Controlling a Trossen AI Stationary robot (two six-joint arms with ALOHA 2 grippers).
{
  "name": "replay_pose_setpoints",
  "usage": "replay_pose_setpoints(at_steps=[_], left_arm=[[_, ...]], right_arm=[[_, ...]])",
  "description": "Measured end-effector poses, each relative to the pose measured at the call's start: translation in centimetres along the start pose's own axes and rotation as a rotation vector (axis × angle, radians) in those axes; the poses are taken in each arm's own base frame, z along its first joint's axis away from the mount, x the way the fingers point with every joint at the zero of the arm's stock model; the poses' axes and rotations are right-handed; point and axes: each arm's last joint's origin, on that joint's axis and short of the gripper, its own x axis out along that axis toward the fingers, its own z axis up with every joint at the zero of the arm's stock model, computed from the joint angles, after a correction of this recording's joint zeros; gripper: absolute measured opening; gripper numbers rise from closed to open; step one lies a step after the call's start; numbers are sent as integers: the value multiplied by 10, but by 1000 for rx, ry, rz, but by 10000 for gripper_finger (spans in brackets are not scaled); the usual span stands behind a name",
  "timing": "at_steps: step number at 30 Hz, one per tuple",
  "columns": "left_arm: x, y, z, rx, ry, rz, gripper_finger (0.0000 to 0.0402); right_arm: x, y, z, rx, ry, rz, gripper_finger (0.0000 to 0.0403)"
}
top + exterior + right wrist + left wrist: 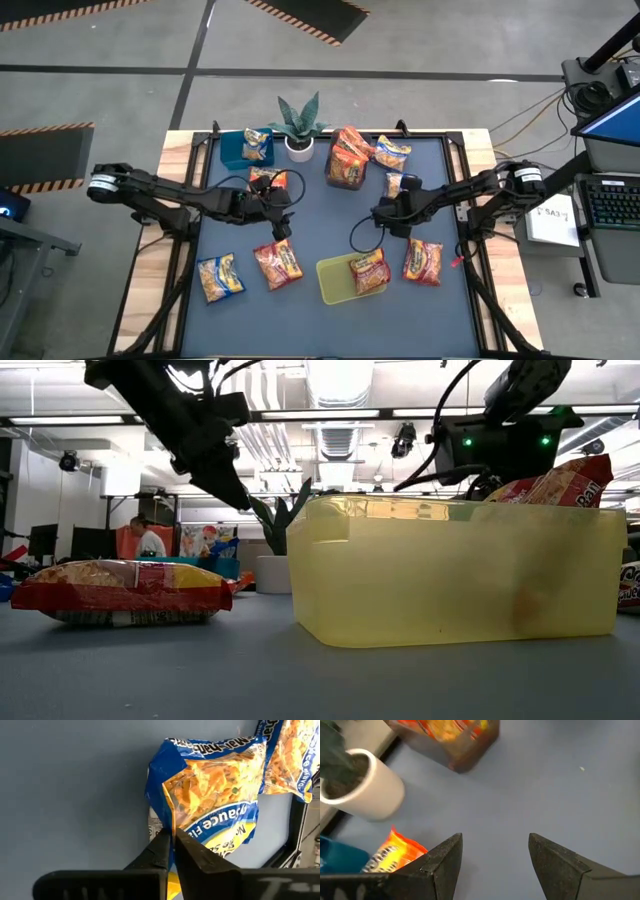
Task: Sort Maruchan noodles
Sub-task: Put the blue bag into the blue bin
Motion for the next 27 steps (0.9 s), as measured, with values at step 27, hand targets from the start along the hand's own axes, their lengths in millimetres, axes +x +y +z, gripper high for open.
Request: replay_pose_setpoints(at_steps=[27], left_arm=[[-12,-16,28,63,-262,-70,209]], right_arm=[[-53,-65,27,607,-218,242,8]])
